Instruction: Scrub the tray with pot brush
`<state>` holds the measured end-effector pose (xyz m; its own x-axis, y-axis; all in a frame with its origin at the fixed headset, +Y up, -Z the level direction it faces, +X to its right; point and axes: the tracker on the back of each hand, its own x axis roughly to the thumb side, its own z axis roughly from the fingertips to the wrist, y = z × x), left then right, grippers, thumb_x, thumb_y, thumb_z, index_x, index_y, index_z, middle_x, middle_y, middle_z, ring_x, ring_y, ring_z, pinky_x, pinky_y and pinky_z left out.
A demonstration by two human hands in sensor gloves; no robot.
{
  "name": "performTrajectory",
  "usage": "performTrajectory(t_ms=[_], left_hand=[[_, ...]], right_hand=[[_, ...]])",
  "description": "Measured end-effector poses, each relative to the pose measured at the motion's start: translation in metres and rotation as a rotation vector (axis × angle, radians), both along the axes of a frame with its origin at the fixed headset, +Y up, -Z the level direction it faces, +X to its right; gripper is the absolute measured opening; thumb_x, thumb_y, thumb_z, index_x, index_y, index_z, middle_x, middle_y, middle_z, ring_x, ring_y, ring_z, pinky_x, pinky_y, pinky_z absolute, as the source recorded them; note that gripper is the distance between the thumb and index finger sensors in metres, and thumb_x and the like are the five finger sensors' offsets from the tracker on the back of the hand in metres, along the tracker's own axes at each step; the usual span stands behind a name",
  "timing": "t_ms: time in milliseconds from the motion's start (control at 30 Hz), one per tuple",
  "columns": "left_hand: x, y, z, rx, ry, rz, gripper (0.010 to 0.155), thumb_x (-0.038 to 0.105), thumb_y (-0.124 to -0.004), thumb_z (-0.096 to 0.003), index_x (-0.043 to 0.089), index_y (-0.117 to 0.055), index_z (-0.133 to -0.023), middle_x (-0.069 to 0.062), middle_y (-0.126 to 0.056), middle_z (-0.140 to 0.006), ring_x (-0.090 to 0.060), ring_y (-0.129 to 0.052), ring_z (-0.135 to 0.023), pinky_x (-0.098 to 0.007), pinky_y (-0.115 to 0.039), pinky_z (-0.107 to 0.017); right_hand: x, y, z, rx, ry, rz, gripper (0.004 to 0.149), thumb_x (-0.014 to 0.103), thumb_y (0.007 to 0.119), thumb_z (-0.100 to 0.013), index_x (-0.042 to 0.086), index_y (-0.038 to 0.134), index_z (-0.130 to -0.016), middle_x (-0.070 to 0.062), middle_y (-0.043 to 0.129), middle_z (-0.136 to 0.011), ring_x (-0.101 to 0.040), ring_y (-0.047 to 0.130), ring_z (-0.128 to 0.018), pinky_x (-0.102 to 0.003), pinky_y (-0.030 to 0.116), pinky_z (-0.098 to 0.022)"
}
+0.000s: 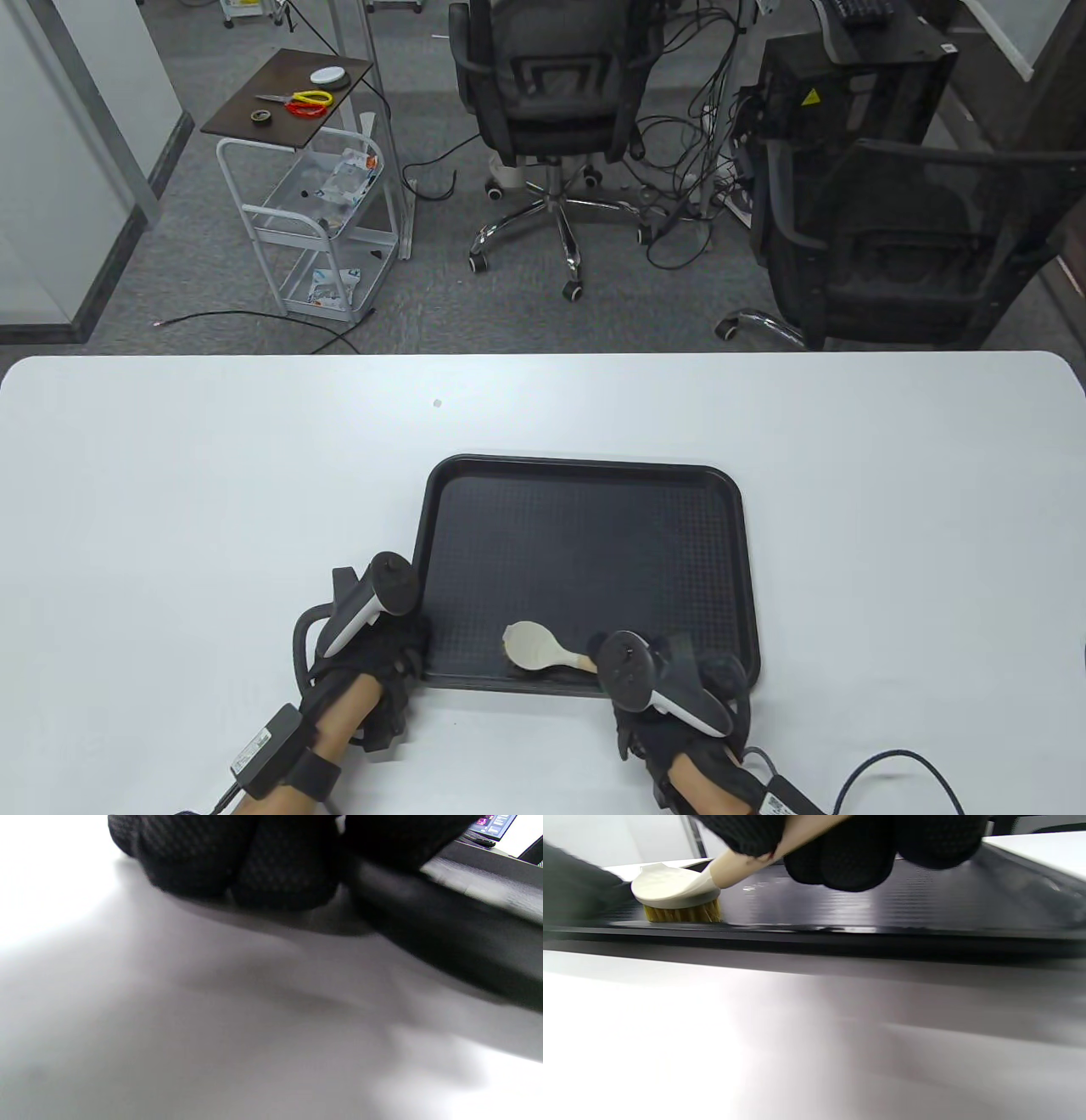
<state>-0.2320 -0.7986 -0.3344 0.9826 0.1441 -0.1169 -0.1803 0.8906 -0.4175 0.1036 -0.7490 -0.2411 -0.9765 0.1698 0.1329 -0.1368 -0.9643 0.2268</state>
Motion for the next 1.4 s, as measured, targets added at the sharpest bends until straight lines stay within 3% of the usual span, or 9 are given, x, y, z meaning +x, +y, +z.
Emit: performTrajectory(t_ms=[300,500,667,967,1400], left_hand=[[0.000,0.000,0.000,0.001,0.001,-0.003,0.076,0.050,-0.074,-0.0449,0.013,-0.043,-0.104,0.002,-0.090,-0.044,-0.020,-0.090,-0.038,-0.048,-0.065,-0.062],[0.000,0.000,0.000,0.003,0.002,-0.005,0.076,0.050,-0.074,-0.0449,0.014,-0.043,-0.104,0.002,-0.090,-0.044,-0.020,-0.090,-0.038,-0.047,-0.065,-0.062],[0.001,0.000,0.000,0.004,0.003,-0.007,0.076,0.050,-0.074,-0.0449,0.014,-0.043,-0.104,0.002,-0.090,-0.044,-0.020,-0.090,-0.038,-0.048,-0.066,-0.062],[0.001,0.000,0.000,0.002,0.003,-0.005,0.076,0.050,-0.074,-0.0449,0.014,-0.043,-0.104,0.002,-0.090,-0.044,-0.020,-0.090,-0.038,-0.048,-0.065,-0.062],[0.001,0.000,0.000,0.003,0.002,-0.006,0.076,0.050,-0.074,-0.0449,0.013,-0.043,-0.104,0.002,-0.090,-0.043,-0.020,-0.090,-0.038,-0.048,-0.065,-0.062]], right_hand=[[0.124,0.007,0.017,-0.069,-0.251,0.024,0.052,0.025,0.080,-0.047,0.032,0.071,-0.097,-0.009,0.077,-0.094,-0.029,0.088,-0.071,-0.050,0.078,-0.052],[0.161,0.011,0.022,-0.069,-0.319,0.019,0.051,0.025,0.081,-0.047,0.031,0.072,-0.097,-0.010,0.077,-0.094,-0.029,0.088,-0.072,-0.051,0.077,-0.052],[0.140,0.026,0.017,0.010,-0.286,0.092,0.052,0.026,0.081,-0.047,0.028,0.071,-0.098,-0.009,0.077,-0.095,-0.029,0.087,-0.071,-0.049,0.076,-0.051],[0.061,0.062,-0.019,0.189,-0.185,-0.044,0.053,0.027,0.078,-0.049,0.027,0.068,-0.101,-0.009,0.075,-0.096,-0.027,0.086,-0.070,-0.047,0.077,-0.050],[-0.073,0.062,-0.103,0.210,-0.129,-0.151,0.055,0.028,0.075,-0.050,0.028,0.063,-0.103,-0.007,0.071,-0.099,-0.025,0.084,-0.074,-0.046,0.076,-0.053]])
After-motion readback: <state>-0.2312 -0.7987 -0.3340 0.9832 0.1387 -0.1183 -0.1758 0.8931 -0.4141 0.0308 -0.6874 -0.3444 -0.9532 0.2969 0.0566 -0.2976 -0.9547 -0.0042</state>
